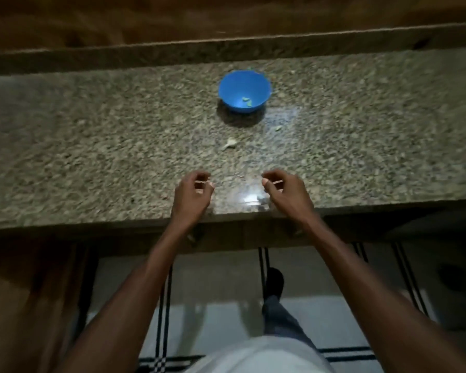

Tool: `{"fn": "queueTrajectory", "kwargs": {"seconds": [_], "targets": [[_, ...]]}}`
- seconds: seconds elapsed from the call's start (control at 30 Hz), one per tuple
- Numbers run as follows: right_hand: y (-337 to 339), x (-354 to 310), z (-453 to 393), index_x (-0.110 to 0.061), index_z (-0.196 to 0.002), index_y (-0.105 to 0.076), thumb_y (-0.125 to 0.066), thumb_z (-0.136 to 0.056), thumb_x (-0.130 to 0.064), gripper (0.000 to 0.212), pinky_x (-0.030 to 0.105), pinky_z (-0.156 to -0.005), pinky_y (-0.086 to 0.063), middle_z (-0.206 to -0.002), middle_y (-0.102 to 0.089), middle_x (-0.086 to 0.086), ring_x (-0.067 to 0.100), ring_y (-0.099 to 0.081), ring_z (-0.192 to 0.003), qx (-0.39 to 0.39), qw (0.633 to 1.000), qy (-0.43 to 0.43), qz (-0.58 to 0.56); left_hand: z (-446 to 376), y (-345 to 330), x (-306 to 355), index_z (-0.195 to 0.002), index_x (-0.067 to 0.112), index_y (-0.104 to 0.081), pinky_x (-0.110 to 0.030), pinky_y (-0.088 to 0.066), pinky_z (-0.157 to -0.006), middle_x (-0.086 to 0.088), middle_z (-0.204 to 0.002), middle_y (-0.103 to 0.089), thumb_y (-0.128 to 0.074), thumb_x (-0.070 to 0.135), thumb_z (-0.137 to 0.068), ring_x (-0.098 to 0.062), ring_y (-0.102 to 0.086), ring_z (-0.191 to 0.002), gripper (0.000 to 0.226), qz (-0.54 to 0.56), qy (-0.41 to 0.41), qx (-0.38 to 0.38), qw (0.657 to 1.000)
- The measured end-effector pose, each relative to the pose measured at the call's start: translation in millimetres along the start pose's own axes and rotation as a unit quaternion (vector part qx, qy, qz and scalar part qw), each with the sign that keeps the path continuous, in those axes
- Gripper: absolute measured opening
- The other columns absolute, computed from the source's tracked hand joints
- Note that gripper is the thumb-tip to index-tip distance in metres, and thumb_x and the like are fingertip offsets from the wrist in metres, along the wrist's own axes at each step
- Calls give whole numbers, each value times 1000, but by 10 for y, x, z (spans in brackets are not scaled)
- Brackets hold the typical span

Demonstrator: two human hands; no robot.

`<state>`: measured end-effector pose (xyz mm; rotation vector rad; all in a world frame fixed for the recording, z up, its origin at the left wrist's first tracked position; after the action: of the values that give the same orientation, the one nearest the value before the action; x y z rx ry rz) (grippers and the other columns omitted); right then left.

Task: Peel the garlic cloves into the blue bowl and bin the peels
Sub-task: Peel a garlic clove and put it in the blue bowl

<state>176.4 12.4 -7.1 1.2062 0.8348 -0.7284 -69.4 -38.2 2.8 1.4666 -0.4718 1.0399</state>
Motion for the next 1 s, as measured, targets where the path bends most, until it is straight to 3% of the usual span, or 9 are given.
{"fn": "queueTrajectory", "kwargs": {"seconds": [0.13,0.2,0.37,0.47,0.53,0.63,0.83,0.93,1.0], "targets": [[515,454,-435,-13,-112,-75,-66,-101,-25,18,2,-57,-43,-89,-71,-11,-15,-65,-71,13,999,-24,44,-544,-617,324,-127,5,-65,-44,-55,-97,-14,-128,-64,-68,15,-96,-26,-64,-111,32,-83,-20,-41,996],[651,566,-674,-13,-114,-74,-65,-101,-27,21,6,-62,-46,-99,-75,-5,-9,-65,-75,1,997,-19,73,-774,-806,417,-129,4,-64,-44,-52,-99,-17,-130,-61,-68,14,-95,-30,-62,-115,35,-122,-32,-51,991],[727,495,-1419,-5,-132,-69,-62,-102,-14,32,40,-94,-57,-124,-67,16,26,-70,-105,-18,991,28,133,-1034,-1096,448,-125,-1,-67,-42,-47,-100,-22,-125,-64,-69,14,-91,-37,-59,-116,37,-225,-62,-107,966],[644,368,-1887,-8,-141,-63,-59,-105,-14,37,27,-95,-45,-135,-55,17,32,-60,-119,-7,979,68,194,-1101,-1121,362,-122,4,-69,-42,-43,-101,-16,-126,-60,-66,14,-93,-35,-53,-119,30,-242,-72,-105,962],[485,324,-2140,-12,-142,-63,-61,-102,-11,40,33,-99,-47,-141,-52,19,37,-53,-128,-37,963,98,249,-1166,-1119,351,-116,9,-69,-41,-45,-93,-11,-116,-58,-64,16,-95,-32,-53,-112,23,-235,-85,-98,963],[269,362,-2313,-14,-125,-70,-60,-100,-12,28,42,-96,-51,-129,-56,16,37,-54,-120,-87,942,82,314,-1274,-1105,325,-107,13,-67,-40,-46,-84,-7,-107,-55,-64,20,-96,-28,-53,-102,13,-221,-92,-102,966],[419,268,-2071,-5,-109,-74,-62,-97,-8,16,41,-85,-53,-108,-61,14,33,-61,-98,-10,962,73,262,-1357,-1062,284,-95,17,-66,-30,-39,-70,2,-92,-58,-62,17,-96,-13,-54,-82,4,-149,-89,-104,979],[665,-17,-2078,-9,-106,-77,-70,-94,-10,14,31,-81,-57,-101,-70,5,17,-68,-92,57,985,55,155,-1390,-962,280,-91,19,-65,-34,-46,-64,6,-82,-62,-62,17,-97,-11,-58,-74,8,-99,-81,-74,989],[693,-275,-2201,-17,-101,-77,-77,-92,-21,10,13,-69,-54,-93,-73,-7,1,-68,-84,56,993,47,92,-1419,-886,257,-93,23,-59,-31,-45,-62,9,-83,-60,-66,26,-97,-9,-58,-75,9,-83,-72,-45,993]]}}
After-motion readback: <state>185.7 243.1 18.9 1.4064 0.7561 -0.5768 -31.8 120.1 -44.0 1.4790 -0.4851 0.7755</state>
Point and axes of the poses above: each hand's wrist, its own z-axis away from the middle knuckle, its own y-axis out of the back of the hand, x = y × z, the point moved 9 cm from there along -z, towards the middle knuckle
